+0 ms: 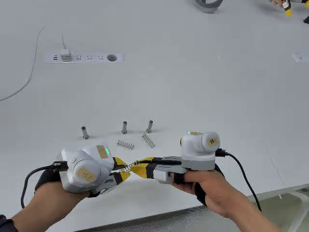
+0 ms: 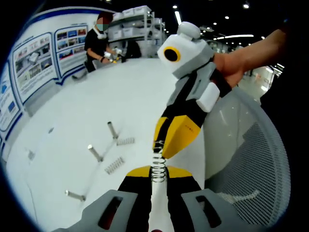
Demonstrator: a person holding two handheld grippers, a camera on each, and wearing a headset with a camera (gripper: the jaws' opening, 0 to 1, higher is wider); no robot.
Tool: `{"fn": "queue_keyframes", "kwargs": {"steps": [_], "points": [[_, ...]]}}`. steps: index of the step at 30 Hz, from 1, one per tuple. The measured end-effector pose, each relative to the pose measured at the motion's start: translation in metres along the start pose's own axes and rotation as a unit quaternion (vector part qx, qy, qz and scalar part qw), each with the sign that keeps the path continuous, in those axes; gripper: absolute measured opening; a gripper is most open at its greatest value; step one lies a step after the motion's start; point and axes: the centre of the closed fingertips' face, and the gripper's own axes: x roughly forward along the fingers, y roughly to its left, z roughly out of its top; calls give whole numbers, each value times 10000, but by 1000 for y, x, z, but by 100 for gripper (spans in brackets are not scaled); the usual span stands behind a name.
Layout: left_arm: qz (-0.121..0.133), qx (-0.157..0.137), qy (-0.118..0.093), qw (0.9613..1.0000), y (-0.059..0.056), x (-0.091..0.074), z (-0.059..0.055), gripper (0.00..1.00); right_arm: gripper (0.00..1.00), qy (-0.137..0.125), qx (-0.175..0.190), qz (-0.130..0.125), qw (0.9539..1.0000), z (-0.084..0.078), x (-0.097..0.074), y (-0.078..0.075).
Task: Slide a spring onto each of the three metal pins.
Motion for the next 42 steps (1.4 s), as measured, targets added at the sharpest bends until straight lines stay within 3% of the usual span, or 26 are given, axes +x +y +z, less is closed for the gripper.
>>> {"fn": "queue_keyframes", "kwargs": {"steps": [3, 11, 18, 23, 27, 31, 42], "points": [[-93, -203, -152, 9996, 0, 3, 7, 10, 12, 8, -72, -51, 10000, 6, -4, -1], [-86, -265, -516, 9983, 2, 1, 26, 10, 12, 150, -512, -156, 9985, 21, -15, 3], [-135, -209, -805, 9964, 3, -7, 43, 10, 13, 544, -1177, -138, 9915, 30, -21, 11], [-201, -121, -952, 9952, 1, -11, 52, 10, 13, 929, -1706, -36, 9809, 34, -25, 16], [-270, -46, -1010, 9945, 0, -13, 58, 10, 13, 1434, -2212, 41, 9646, 28, -29, 18], [-346, 29, -1066, 9937, -4, -15, 62, 10, 13, 1587, -2400, 140, 9576, 31, -31, 22], [-534, 307, -1049, 9926, -15, -18, 64, 10, 16, 1989, -2955, 480, 9332, 31, -32, 34]]}}
